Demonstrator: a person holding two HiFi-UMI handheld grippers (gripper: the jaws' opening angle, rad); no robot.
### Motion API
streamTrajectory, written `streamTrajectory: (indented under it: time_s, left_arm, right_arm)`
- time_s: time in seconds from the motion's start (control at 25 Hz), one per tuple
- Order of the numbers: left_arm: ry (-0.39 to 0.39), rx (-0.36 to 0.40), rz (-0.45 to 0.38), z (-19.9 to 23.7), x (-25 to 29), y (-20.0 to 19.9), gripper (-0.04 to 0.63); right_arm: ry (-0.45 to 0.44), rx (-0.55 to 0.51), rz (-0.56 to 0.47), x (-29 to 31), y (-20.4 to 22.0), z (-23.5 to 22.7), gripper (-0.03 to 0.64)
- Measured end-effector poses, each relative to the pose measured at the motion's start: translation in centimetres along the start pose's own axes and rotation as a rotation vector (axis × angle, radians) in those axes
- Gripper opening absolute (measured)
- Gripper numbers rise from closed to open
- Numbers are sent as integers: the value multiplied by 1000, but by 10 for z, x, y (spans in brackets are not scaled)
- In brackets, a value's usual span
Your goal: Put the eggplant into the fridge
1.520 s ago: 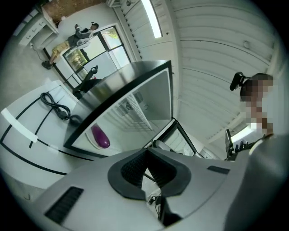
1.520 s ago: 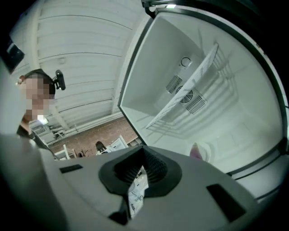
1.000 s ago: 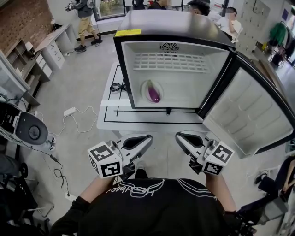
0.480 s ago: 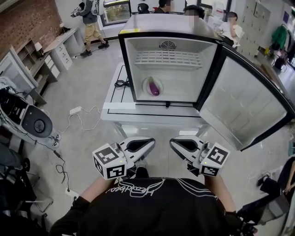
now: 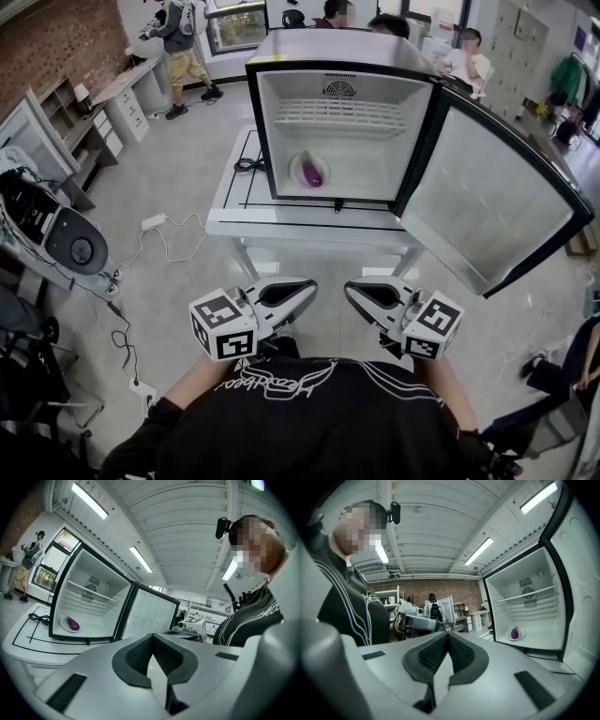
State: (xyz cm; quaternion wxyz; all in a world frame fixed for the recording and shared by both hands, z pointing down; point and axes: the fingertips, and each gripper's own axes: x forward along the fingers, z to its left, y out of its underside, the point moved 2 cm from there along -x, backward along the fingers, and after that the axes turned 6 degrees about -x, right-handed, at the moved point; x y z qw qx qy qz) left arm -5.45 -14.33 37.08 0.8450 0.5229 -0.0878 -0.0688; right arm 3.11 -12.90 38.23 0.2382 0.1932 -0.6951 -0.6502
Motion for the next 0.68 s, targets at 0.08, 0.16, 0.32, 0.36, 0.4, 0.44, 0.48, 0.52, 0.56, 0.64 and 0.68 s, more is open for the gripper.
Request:
streamTrajectory:
  time_s: [0.08, 0.16, 0.32, 0.36, 0.4, 0.44, 0.48, 0.52, 0.56, 0.64, 0.68]
  left_arm:
    - [1, -9, -15, -2, -2, 0, 8]
    - [0, -5, -20, -5, -3, 1, 8]
    - [-15, 12, -16, -6, -3, 5, 8]
    - [-17, 11, -18, -6, -3, 4, 8]
    - [-18, 9, -22, -6, -4, 4, 8]
    - [-18, 6, -25, -5, -6, 3, 8]
    - [-18, 3, -28, -5, -7, 3, 8]
    - [-17, 0, -29, -4, -8, 3, 8]
    - [-17, -1, -29, -4, -8, 3, 8]
    - [-18, 0, -26, -3, -9, 4, 8]
    - [-18, 2, -24, -3, -9, 4, 8]
  right_arm:
    - [0, 5, 3, -1, 1, 3, 6]
    - [3, 5, 2, -3, 2, 5, 6]
    - [15, 11, -14, -7, 1, 6, 6]
    - [17, 9, -16, -7, 1, 6, 6]
    - [20, 7, -16, -6, 1, 6, 6]
    - [21, 6, -16, -6, 1, 6, 6]
    - [22, 8, -16, -5, 2, 6, 6]
    - [22, 11, -16, -4, 2, 7, 6]
    - [22, 13, -15, -3, 2, 7, 6]
    - [24, 10, -10, -1, 3, 6, 6]
    - [26, 7, -7, 0, 3, 6, 6]
